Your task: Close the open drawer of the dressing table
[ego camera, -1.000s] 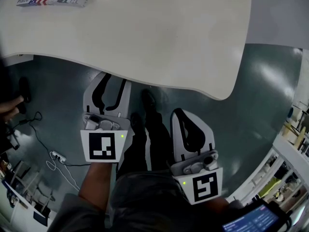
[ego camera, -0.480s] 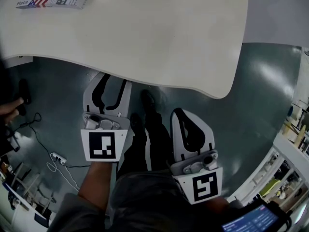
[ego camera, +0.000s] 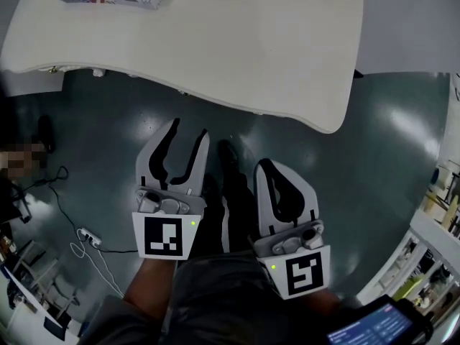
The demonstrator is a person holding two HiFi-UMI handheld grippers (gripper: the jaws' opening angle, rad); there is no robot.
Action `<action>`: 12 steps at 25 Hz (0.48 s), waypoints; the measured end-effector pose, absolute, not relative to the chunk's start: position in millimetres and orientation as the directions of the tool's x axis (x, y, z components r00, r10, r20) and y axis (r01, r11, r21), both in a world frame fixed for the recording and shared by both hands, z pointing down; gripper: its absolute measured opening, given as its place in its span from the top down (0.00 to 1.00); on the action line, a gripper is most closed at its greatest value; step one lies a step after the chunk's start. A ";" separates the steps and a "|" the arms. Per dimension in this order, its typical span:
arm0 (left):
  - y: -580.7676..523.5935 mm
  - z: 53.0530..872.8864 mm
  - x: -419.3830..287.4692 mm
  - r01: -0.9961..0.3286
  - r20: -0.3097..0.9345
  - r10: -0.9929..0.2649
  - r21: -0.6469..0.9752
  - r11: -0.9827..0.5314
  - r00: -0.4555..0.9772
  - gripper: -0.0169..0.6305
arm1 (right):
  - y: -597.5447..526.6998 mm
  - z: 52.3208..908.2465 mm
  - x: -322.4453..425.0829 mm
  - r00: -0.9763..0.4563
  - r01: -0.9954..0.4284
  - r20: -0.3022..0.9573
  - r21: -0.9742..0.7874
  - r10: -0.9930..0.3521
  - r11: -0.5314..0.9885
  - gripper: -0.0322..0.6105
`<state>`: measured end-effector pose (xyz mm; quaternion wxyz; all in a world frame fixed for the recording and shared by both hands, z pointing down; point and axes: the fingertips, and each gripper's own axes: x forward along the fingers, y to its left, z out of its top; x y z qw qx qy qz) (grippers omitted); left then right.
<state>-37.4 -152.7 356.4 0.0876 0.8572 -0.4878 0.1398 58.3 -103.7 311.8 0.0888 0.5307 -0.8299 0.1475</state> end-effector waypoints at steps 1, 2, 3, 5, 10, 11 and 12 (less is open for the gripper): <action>-147.8 346.1 -41.3 -0.864 0.313 -0.820 0.007 -0.503 0.480 0.70 | -101.1 305.4 54.3 -0.425 -0.905 0.289 -0.146 -0.858 0.399 0.93; -142.3 334.6 -45.3 -0.868 0.299 -0.828 0.001 -0.497 0.474 0.70 | -98.0 298.0 50.1 -0.428 -0.904 0.275 -0.140 -0.861 0.405 0.93; -135.9 322.4 -49.5 -0.872 0.287 -0.836 -0.004 -0.490 0.468 0.71 | -94.4 289.7 45.5 -0.432 -0.902 0.261 -0.135 -0.863 0.411 0.93; -121.4 296.9 -58.9 -0.879 0.265 -0.850 -0.014 -0.476 0.456 0.73 | -87.4 270.4 35.2 -0.440 -0.898 0.228 -0.123 -0.869 0.423 0.93; -81.1 226.9 -91.6 -0.905 0.198 -0.892 -0.046 -0.422 0.406 0.80 | -73.6 213.9 9.2 -0.448 -0.893 0.127 -0.095 -0.885 0.439 0.93; -73.2 212.2 -97.9 -0.911 0.180 -0.903 -0.065 -0.408 0.391 0.83 | -70.6 202.3 4.3 -0.452 -0.892 0.110 -0.087 -0.885 0.444 0.93; -65.7 199.1 -104.0 -0.915 0.166 -0.911 -0.084 -0.394 0.377 0.87 | -67.6 191.0 -0.7 -0.455 -0.890 0.094 -0.076 -0.885 0.449 0.93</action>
